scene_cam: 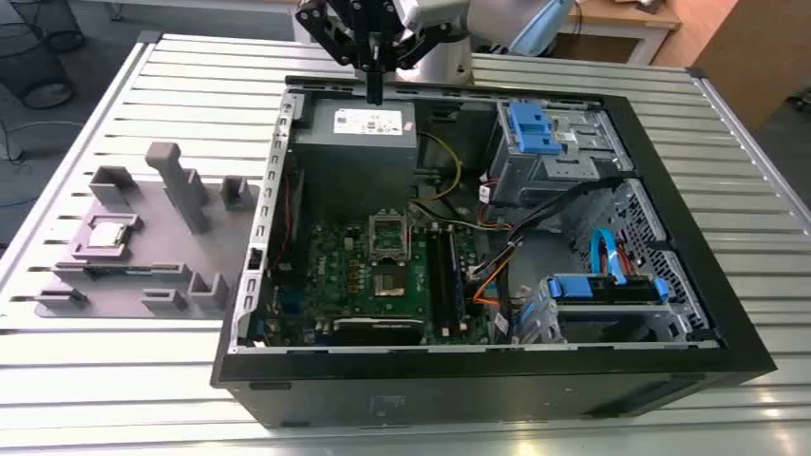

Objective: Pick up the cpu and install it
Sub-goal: 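Reach for the cpu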

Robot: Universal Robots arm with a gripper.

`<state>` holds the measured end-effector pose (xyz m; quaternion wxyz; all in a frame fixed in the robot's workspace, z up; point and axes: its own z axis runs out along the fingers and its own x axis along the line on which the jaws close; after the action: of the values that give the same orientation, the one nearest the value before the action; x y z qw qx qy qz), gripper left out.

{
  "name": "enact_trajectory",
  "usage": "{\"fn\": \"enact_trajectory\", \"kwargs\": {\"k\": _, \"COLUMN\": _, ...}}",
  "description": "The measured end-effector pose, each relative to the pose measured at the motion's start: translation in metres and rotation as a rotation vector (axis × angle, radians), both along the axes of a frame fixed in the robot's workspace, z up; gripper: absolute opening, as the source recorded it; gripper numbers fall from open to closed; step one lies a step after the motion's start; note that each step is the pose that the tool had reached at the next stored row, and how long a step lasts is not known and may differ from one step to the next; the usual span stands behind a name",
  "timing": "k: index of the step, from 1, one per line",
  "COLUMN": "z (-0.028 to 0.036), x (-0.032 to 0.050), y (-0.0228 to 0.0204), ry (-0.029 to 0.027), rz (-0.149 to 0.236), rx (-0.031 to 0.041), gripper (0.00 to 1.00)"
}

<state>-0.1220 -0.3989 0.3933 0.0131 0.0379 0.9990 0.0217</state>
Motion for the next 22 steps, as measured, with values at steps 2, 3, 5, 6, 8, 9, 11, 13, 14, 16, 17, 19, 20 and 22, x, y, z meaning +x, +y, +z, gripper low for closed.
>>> {"fn": "enact_trajectory", "kwargs": {"k": 2, "z": 0.0000, "x": 0.0000, "y": 0.0000, "ry": 0.0000, "rz": 0.000, "rx": 0.0001, "gripper": 0.11}}
{"fn": "enact_trajectory", "kwargs": {"k": 3, "z": 0.0000, "x": -0.0002, "y": 0.0000, "ry": 0.0000, "rz": 0.000, "rx": 0.0000, "gripper": 0.11}}
{"fn": "enact_trajectory", "kwargs": {"k": 5, "z": 0.0001, "x": -0.0005, "y": 0.0000, "ry": 0.0001, "rz": 0.000, "rx": -0.0001, "gripper": 0.11}}
{"fn": "enact_trajectory", "kwargs": {"k": 6, "z": 0.0000, "x": -0.0007, "y": 0.0000, "ry": 0.0000, "rz": 0.000, "rx": 0.0000, "gripper": 0.11}}
{"fn": "enact_trajectory", "kwargs": {"k": 8, "z": 0.0000, "x": -0.0012, "y": 0.0000, "ry": 0.0000, "rz": 0.000, "rx": 0.0000, "gripper": 0.11}}
{"fn": "enact_trajectory", "kwargs": {"k": 9, "z": 0.0000, "x": -0.0016, "y": 0.0000, "ry": 0.0000, "rz": 0.000, "rx": 0.0000, "gripper": 0.11}}
{"fn": "enact_trajectory", "kwargs": {"k": 11, "z": 0.0000, "x": -0.0019, "y": 0.0000, "ry": 0.0000, "rz": 0.000, "rx": 0.0000, "gripper": 0.11}}
{"fn": "enact_trajectory", "kwargs": {"k": 13, "z": 0.0000, "x": -0.0050, "y": 0.0000, "ry": -0.0001, "rz": 0.000, "rx": 0.0032, "gripper": 0.11}}
{"fn": "enact_trajectory", "kwargs": {"k": 14, "z": 0.0000, "x": -0.0050, "y": 0.0000, "ry": -0.0001, "rz": 0.000, "rx": 0.0032, "gripper": 0.11}}
{"fn": "enact_trajectory", "kwargs": {"k": 16, "z": 0.0000, "x": -0.0050, "y": 0.0000, "ry": -0.0001, "rz": 0.000, "rx": 0.0032, "gripper": 0.11}}
{"fn": "enact_trajectory", "kwargs": {"k": 17, "z": 0.0000, "x": -0.0051, "y": 0.0000, "ry": -0.0001, "rz": 0.000, "rx": 0.0032, "gripper": 0.11}}
{"fn": "enact_trajectory", "kwargs": {"k": 19, "z": 0.0000, "x": -0.0059, "y": 0.0000, "ry": 0.0000, "rz": 0.000, "rx": 0.0032, "gripper": 0.11}}
{"fn": "enact_trajectory", "kwargs": {"k": 20, "z": 0.0000, "x": -0.0064, "y": 0.0000, "ry": -0.0001, "rz": 0.000, "rx": 0.0032, "gripper": 0.11}}
{"fn": "enact_trajectory", "kwargs": {"k": 22, "z": 0.0000, "x": -0.0071, "y": 0.0000, "ry": -0.0001, "rz": 0.000, "rx": 0.0032, "gripper": 0.11}}
